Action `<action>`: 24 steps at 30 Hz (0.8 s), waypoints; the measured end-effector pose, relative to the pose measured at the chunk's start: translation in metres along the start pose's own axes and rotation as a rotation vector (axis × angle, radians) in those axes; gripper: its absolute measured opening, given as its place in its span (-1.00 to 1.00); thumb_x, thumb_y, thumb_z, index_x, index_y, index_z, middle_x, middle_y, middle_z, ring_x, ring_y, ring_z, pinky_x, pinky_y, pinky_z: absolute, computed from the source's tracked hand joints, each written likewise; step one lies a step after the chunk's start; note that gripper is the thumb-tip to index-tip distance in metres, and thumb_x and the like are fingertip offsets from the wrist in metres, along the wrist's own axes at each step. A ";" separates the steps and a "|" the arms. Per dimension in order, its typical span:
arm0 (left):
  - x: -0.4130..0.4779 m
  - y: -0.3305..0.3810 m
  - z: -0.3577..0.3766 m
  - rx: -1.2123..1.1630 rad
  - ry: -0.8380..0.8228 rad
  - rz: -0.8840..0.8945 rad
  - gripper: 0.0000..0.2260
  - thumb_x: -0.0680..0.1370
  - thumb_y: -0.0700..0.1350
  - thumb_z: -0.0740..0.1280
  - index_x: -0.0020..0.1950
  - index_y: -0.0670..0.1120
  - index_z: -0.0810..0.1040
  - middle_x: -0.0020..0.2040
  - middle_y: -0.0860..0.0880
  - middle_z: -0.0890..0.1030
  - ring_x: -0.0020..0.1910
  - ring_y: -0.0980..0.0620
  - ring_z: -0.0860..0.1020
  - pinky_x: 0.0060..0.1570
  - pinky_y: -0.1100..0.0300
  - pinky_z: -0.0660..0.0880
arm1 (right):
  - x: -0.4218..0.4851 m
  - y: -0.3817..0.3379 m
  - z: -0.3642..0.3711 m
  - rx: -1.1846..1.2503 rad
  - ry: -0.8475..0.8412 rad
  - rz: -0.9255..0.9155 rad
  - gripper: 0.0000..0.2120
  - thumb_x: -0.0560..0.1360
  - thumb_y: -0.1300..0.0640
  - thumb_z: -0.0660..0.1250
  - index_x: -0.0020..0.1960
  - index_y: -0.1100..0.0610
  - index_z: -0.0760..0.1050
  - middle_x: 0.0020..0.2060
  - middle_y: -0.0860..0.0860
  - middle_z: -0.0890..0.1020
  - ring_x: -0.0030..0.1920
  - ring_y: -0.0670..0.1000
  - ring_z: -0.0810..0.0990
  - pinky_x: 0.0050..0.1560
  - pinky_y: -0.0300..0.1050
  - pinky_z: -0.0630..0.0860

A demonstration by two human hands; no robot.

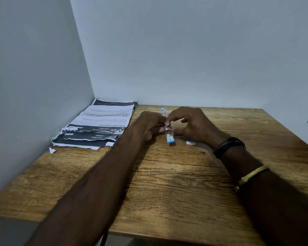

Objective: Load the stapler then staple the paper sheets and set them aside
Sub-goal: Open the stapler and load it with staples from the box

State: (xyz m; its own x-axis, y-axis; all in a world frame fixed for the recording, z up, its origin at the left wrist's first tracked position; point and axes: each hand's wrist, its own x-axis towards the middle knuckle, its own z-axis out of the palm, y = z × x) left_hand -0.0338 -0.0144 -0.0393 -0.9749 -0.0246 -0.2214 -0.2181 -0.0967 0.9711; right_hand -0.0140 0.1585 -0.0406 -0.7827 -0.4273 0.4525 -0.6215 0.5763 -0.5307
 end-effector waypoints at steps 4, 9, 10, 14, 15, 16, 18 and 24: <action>-0.003 0.001 0.001 -0.009 -0.027 -0.012 -0.85 0.49 -0.40 0.36 -0.23 -0.21 0.58 -0.22 -0.15 0.66 -0.33 0.00 0.67 -0.29 0.12 0.69 | 0.000 0.003 0.001 0.077 0.061 0.049 -0.80 0.39 0.14 0.61 0.00 0.06 0.72 0.02 -0.06 0.70 0.10 -0.02 0.65 0.07 0.02 0.60; -0.011 0.001 0.007 -0.033 -0.165 0.010 -0.89 0.54 -0.27 0.32 -0.12 -0.13 0.62 -0.24 -0.12 0.71 -0.25 -0.05 0.70 -0.13 0.06 0.71 | 0.003 0.005 0.000 0.140 0.144 0.128 -0.91 0.45 0.16 0.56 -0.07 0.14 0.70 -0.17 -0.04 0.75 -0.12 -0.08 0.73 0.03 0.00 0.67; -0.012 0.001 0.008 -0.040 -0.171 0.010 -0.89 0.56 -0.24 0.31 -0.10 -0.13 0.62 -0.23 -0.13 0.69 -0.26 -0.05 0.70 -0.13 0.05 0.71 | 0.004 0.006 0.001 0.160 0.167 0.155 -0.90 0.44 0.16 0.56 -0.07 0.14 0.69 -0.18 -0.04 0.75 -0.14 -0.08 0.73 -0.01 -0.05 0.67; -0.015 0.003 0.009 -0.092 -0.198 -0.028 -0.81 0.60 -0.14 0.24 -0.01 -0.20 0.61 -0.15 -0.22 0.63 -0.21 -0.14 0.68 -0.16 0.05 0.69 | 0.004 0.008 -0.002 0.231 0.194 0.238 -0.77 0.46 0.17 0.55 0.11 0.06 0.67 -0.19 -0.04 0.75 -0.17 -0.09 0.73 -0.06 -0.11 0.63; -0.015 0.004 0.008 -0.093 -0.201 -0.036 -0.75 0.62 -0.06 0.22 0.00 -0.20 0.60 -0.14 -0.24 0.64 -0.20 -0.16 0.68 -0.17 0.05 0.69 | 0.004 0.008 -0.003 0.266 0.179 0.248 -0.73 0.48 0.19 0.52 0.18 0.05 0.66 -0.17 -0.02 0.76 -0.15 -0.05 0.74 -0.01 -0.04 0.66; -0.014 0.004 0.006 -0.090 -0.202 -0.047 -0.66 0.63 0.05 0.22 0.02 -0.21 0.60 -0.13 -0.26 0.66 -0.20 -0.17 0.69 -0.18 0.04 0.69 | 0.003 0.007 -0.004 0.294 0.163 0.254 -0.70 0.50 0.20 0.50 0.22 0.04 0.65 -0.16 0.02 0.77 -0.12 0.02 0.75 0.05 0.04 0.67; -0.012 0.004 0.003 -0.052 -0.209 -0.063 -0.43 0.57 0.28 0.27 0.10 -0.26 0.61 -0.10 -0.30 0.71 -0.17 -0.19 0.73 -0.15 0.01 0.71 | 0.002 0.007 -0.005 0.316 0.127 0.271 -0.71 0.53 0.20 0.46 0.24 0.03 0.65 -0.13 0.07 0.77 -0.07 0.12 0.75 0.10 0.15 0.67; -0.009 0.000 0.001 -0.009 -0.161 -0.035 -0.54 0.54 0.18 0.37 0.01 -0.25 0.64 -0.16 -0.29 0.73 -0.26 -0.12 0.74 -0.31 0.14 0.68 | 0.002 0.005 -0.005 0.275 0.070 0.293 -0.76 0.55 0.26 0.37 0.14 0.06 0.70 -0.18 0.06 0.75 -0.29 -0.16 0.64 -0.23 -0.28 0.53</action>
State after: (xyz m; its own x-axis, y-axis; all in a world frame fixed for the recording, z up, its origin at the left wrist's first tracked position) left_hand -0.0254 -0.0127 -0.0376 -0.9615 0.1385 -0.2374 -0.2524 -0.1037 0.9620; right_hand -0.0183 0.1638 -0.0392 -0.9298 -0.2186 0.2960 -0.3654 0.4547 -0.8122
